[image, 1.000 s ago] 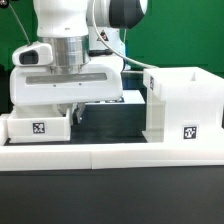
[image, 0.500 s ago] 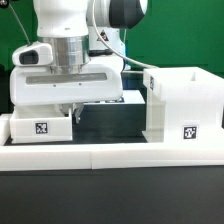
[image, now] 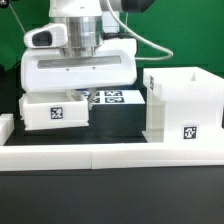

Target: Assemble drawer

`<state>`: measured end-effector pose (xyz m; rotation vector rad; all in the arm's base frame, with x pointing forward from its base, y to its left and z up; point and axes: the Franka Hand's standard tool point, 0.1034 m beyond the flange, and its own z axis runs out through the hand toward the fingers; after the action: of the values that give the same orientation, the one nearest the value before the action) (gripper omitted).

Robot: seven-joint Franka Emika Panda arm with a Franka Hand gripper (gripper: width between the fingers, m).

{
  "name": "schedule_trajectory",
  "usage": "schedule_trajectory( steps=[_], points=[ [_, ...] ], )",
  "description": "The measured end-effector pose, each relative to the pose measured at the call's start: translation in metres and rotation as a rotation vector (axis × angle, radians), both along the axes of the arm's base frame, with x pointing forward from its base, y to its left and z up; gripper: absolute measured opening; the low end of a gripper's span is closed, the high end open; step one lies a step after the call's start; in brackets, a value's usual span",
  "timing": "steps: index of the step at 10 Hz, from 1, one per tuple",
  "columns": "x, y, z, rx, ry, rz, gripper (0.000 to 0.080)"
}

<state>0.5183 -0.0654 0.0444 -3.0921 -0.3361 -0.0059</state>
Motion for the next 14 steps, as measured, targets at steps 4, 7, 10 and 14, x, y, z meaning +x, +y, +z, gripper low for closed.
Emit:
schedule_trajectory(
  steps=[4, 7, 10, 14],
  points=[
    [0.003, -0.001, 0.0, 0.006, 0.005, 0.04, 0.0041],
    [0.002, -0.002, -0.001, 0.003, 0.001, 0.205, 0.0041],
    [0.001, 0.01, -0.006, -0.015, -0.008, 0.466, 0.0041],
    [0.0, 0.006, -0.011, -0.008, 0.02, 0.744, 0.0041]
  ],
)
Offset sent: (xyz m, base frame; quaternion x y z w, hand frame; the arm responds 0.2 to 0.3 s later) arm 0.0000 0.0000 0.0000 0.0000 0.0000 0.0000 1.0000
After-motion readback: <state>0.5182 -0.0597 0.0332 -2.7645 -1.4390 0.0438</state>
